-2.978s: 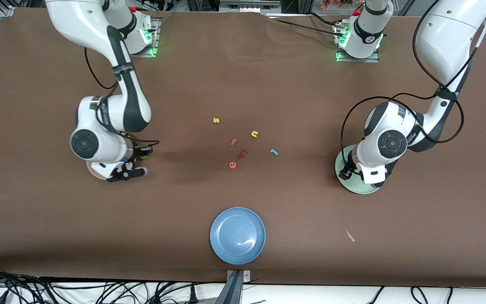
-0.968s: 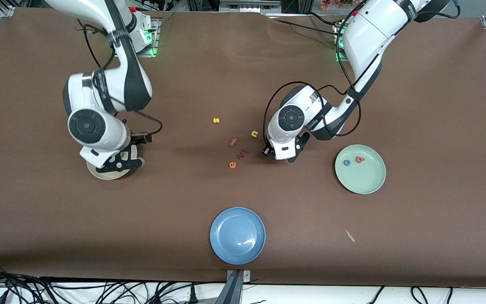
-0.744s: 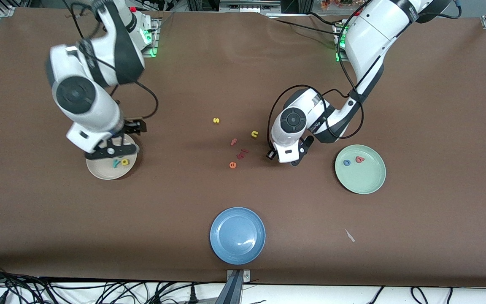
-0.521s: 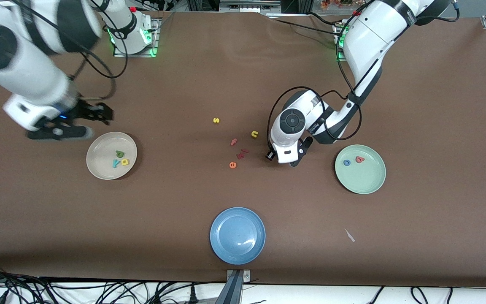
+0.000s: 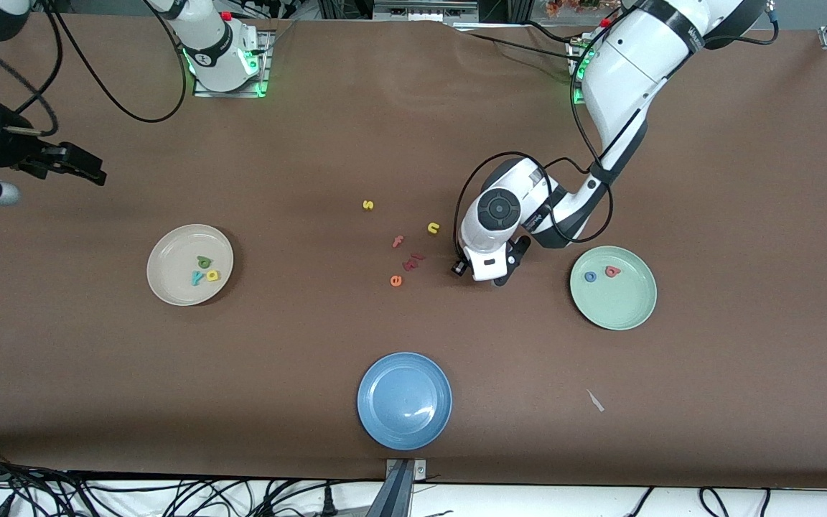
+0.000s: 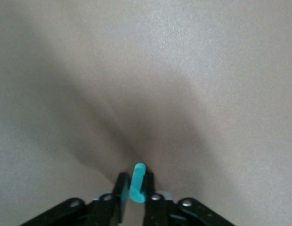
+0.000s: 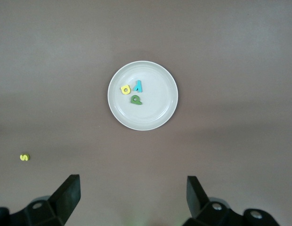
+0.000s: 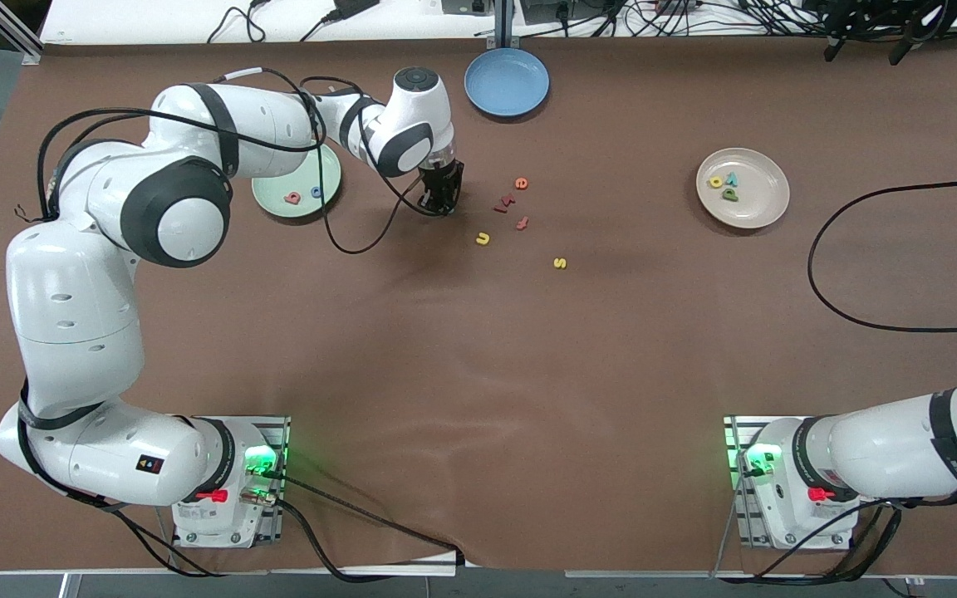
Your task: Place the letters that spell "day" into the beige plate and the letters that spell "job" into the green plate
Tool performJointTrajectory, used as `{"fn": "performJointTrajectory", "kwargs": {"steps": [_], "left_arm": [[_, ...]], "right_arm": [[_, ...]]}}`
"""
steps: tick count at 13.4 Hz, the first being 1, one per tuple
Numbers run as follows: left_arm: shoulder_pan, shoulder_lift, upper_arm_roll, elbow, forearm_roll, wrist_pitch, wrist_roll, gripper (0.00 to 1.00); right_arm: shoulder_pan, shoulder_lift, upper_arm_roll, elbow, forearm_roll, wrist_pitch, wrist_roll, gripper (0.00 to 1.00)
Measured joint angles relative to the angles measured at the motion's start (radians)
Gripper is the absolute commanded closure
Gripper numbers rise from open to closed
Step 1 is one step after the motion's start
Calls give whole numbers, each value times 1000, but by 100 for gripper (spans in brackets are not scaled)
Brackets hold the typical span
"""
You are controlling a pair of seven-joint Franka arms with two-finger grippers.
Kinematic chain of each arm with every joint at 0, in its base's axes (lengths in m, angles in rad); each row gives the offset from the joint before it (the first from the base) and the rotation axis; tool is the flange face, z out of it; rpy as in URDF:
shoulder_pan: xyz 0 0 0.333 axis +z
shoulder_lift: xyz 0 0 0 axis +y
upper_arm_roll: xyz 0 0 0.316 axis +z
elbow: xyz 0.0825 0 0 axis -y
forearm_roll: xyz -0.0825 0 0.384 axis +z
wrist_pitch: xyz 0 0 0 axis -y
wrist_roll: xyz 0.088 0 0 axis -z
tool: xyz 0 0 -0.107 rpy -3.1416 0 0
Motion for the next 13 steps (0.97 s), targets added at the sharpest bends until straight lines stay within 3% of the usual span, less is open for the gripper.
{"fn": "performJointTrajectory", "kwargs": {"steps": [9,13], "left_arm": [[0,-1,0,31,3,-5,0,100],[10,-27,0,76,11,-119,36,100]], "right_arm": [[34,11,-4,-1,-7,-5,-17,0],[34,11,-4,-1,-7,-5,-17,0]]}}
